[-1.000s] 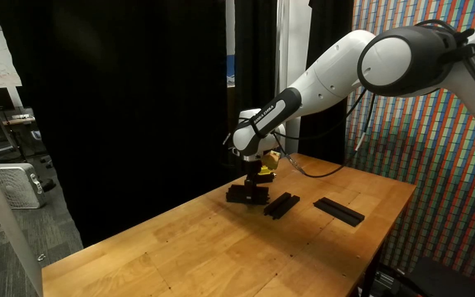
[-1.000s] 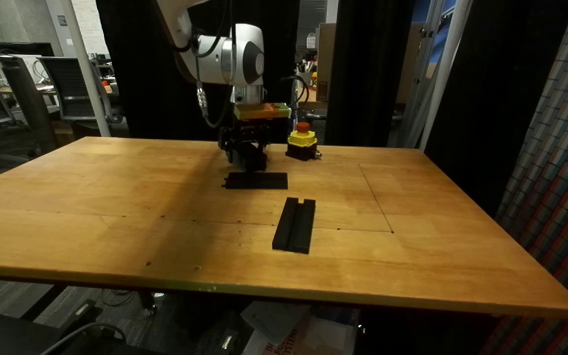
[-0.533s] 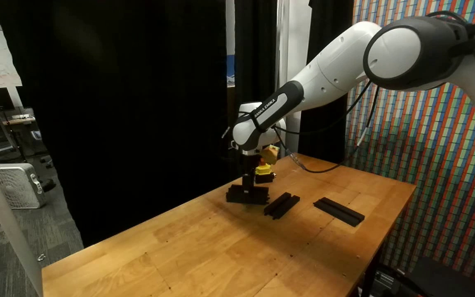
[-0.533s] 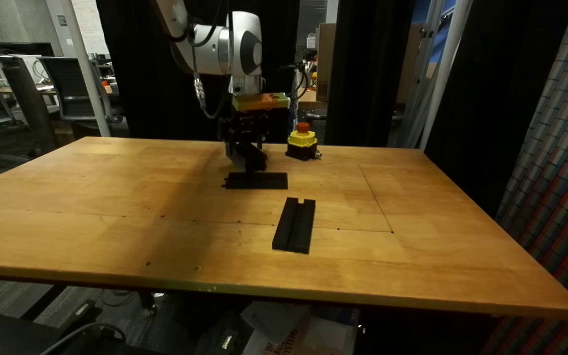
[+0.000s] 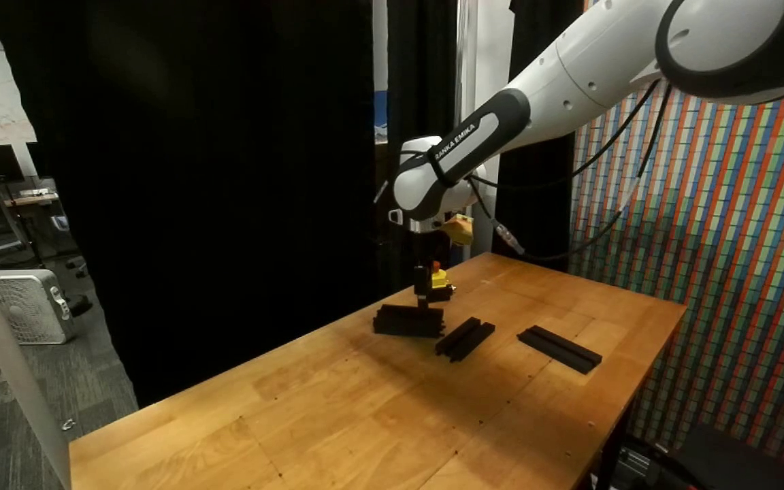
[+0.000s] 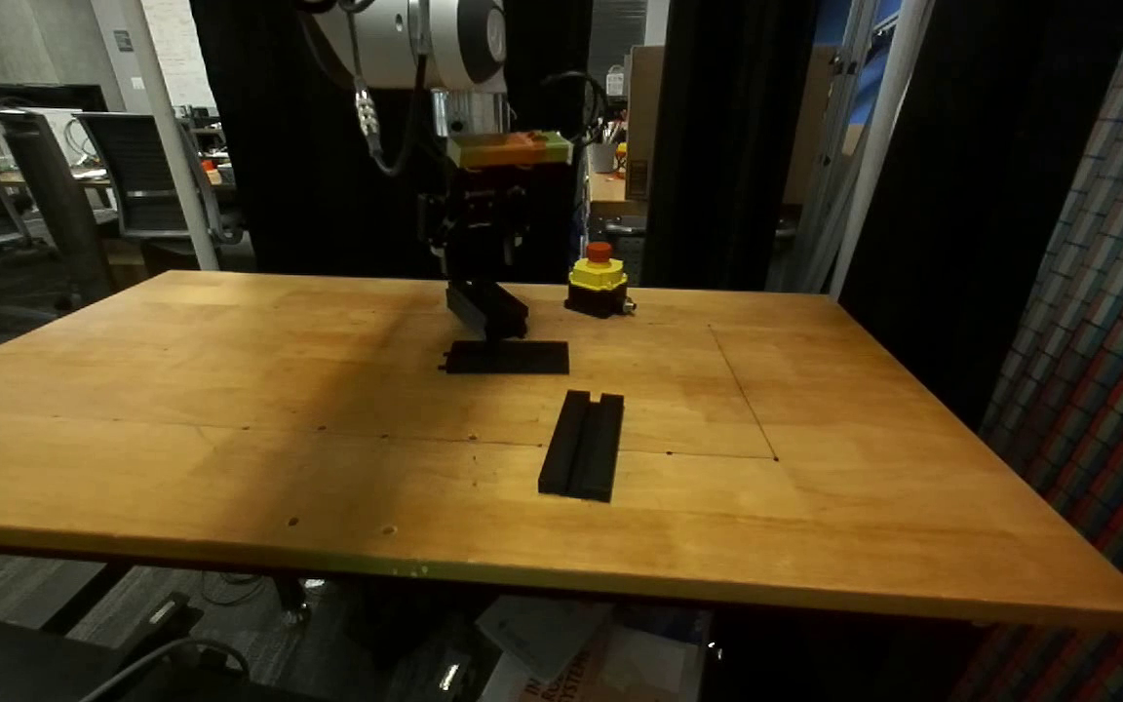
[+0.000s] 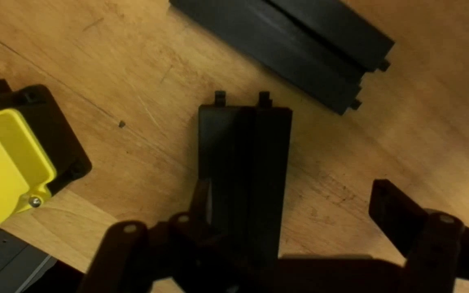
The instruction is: Arrange the black objects together
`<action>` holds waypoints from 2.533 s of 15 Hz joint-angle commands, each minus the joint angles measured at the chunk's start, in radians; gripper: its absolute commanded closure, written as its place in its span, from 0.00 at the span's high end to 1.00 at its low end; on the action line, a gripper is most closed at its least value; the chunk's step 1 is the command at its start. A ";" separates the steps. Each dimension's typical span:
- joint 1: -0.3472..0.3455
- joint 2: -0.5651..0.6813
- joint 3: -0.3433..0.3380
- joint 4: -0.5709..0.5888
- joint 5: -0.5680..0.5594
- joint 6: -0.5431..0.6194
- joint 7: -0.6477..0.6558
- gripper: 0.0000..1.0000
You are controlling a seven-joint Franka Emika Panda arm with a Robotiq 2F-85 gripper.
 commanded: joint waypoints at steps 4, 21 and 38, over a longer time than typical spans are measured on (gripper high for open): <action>-0.048 -0.216 0.004 -0.225 0.024 0.019 -0.347 1.00; -0.070 -0.148 -0.056 -0.351 0.061 0.225 -0.790 1.00; -0.108 -0.014 -0.053 -0.274 0.052 0.308 -0.902 1.00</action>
